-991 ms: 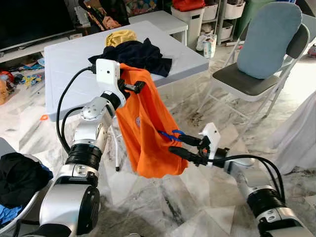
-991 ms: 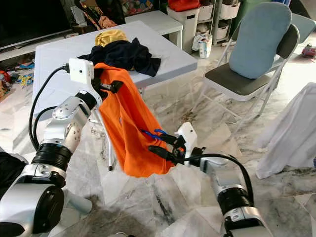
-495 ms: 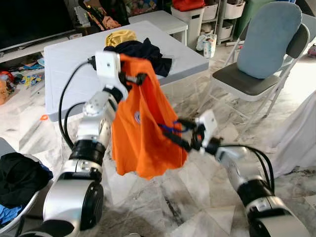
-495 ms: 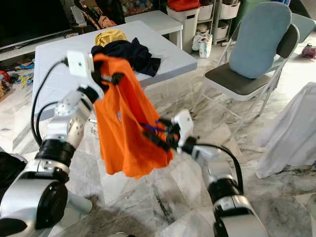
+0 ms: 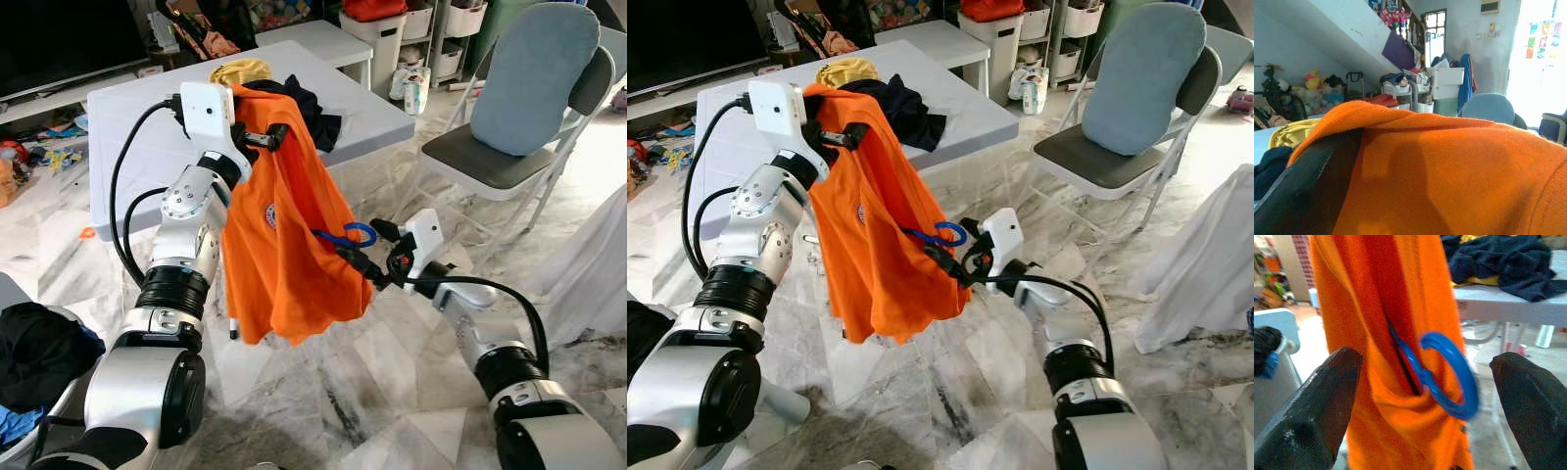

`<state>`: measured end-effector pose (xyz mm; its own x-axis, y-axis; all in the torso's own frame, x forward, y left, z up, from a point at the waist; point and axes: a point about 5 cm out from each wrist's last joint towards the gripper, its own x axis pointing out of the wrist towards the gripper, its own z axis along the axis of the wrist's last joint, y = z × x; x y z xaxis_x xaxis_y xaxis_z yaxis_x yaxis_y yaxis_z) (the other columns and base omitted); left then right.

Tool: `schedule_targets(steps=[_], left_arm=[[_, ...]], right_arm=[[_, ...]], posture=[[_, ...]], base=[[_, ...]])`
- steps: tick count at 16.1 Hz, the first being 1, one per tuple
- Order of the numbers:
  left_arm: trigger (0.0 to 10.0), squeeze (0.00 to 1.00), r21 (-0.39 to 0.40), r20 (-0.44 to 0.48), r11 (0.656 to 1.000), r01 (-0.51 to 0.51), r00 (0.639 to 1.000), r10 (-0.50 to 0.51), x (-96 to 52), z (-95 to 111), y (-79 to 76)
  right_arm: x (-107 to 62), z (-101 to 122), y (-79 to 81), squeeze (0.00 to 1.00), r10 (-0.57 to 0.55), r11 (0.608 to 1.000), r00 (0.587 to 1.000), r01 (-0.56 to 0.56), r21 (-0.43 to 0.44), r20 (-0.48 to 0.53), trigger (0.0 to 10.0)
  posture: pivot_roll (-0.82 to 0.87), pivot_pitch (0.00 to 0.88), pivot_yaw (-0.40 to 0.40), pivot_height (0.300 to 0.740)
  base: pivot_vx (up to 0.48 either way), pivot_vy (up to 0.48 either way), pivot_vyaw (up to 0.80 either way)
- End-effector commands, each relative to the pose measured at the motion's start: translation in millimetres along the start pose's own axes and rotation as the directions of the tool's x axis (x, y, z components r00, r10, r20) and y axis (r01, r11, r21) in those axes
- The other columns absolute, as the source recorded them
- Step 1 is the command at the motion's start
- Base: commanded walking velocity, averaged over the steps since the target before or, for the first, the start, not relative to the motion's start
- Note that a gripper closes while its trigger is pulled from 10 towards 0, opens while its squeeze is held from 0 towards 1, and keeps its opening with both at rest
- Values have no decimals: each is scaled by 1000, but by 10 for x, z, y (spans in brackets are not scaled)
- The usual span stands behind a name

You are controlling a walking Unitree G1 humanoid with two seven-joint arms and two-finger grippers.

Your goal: Hang hanger

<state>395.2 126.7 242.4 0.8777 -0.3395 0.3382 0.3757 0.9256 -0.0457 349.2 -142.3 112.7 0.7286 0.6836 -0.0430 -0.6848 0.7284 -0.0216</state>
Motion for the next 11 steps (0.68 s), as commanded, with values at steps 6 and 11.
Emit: schedule_targets(steps=[6,11], left_arm=[[10000,0,20,71,1000,4,997,-6,53,170,16],[10000,0,18,67,1000,16,998,-17,68,159,-7]], right_arm=[[85,-50,9,196,-61,997,997,58,-56,-54,4667],[185,2,37,0,-96,995,995,96,35,5,0]], posture=[[-58,0,82,740],[-55,0,86,740]], base=[[0,0,0],[0,0,0]])
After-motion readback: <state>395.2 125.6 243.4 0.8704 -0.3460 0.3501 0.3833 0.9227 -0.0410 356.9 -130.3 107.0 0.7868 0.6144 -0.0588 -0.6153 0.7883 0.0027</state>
